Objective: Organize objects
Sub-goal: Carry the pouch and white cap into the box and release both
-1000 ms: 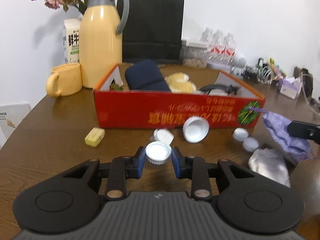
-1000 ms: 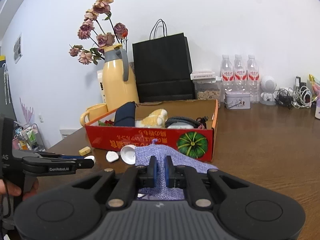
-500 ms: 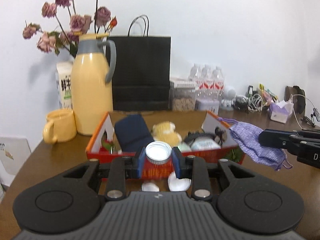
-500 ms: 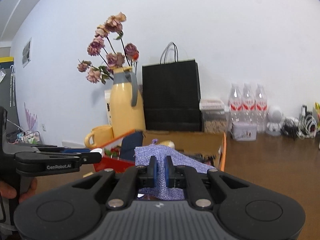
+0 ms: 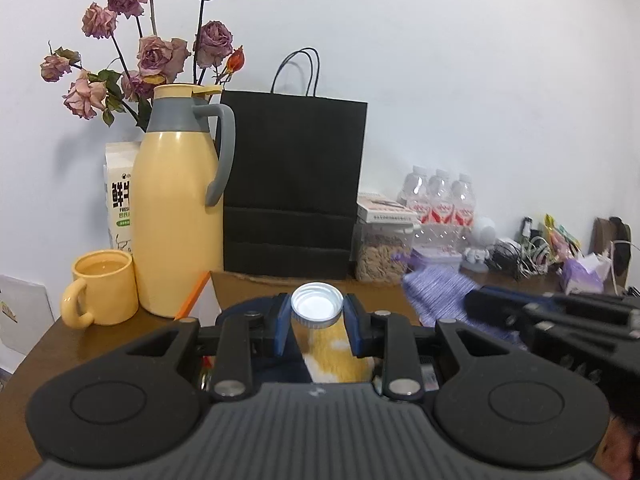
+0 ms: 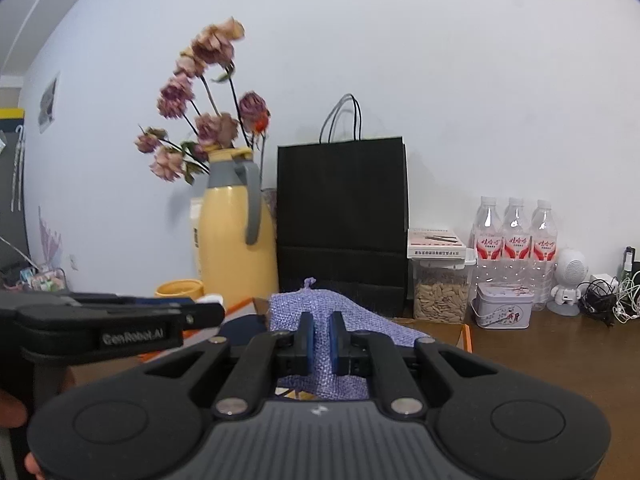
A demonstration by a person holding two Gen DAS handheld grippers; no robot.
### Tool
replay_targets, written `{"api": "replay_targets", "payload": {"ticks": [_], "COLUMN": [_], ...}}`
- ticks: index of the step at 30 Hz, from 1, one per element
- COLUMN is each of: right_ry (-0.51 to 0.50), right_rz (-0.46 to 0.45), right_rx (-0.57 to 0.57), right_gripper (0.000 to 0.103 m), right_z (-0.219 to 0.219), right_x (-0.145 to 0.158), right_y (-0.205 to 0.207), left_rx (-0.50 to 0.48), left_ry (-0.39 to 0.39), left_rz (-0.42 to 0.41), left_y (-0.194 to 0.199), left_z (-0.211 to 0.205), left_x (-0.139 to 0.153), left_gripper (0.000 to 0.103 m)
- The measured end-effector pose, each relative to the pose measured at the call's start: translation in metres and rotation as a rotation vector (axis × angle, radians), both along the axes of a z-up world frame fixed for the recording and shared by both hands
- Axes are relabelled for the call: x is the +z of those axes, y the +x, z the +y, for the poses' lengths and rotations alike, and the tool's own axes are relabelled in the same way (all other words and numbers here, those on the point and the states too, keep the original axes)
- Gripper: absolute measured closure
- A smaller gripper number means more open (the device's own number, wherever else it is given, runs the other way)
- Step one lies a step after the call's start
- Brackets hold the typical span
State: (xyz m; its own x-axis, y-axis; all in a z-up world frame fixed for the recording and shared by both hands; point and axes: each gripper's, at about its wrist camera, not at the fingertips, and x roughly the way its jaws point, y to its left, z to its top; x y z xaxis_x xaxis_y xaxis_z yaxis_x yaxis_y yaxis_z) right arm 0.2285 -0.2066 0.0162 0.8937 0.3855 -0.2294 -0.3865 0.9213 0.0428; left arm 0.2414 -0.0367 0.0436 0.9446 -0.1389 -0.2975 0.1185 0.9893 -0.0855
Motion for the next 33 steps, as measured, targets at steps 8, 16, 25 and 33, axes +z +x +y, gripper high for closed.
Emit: {"api": "replay_targets", "payload": {"ticks": [8, 16, 25, 33], "right_ry": [-0.030, -0.048, -0.046, -0.035], "right_rz": [0.022, 0.087, 0.131, 0.124], "right_rx": [-0.033, -0.038, -0.062, -0.080], "right_gripper": [0.096, 0.094, 0.005, 0.000], "right_z": [0.009, 0.008, 0.003, -0.001], "right_x": [-0.024, -0.047, -0.053, -0.050], "right_y": [0.051, 0.076, 0.073, 0.065], "left_rx": [0.026, -0.005, 0.035, 0.038], "left_ry": [-0.014, 0.021, 0.022, 0.000], "left_rz": [0.040, 0.041, -0.004, -0.026], "left_y": [0.039, 0.061, 0.050, 0.039], "left_z": [-0.003, -0.014, -0.010, -0.011], "left_x": [-0.016, -0.030, -0.031, -0.028], "left_gripper": [0.074, 0.072, 0.000, 0.000]}}
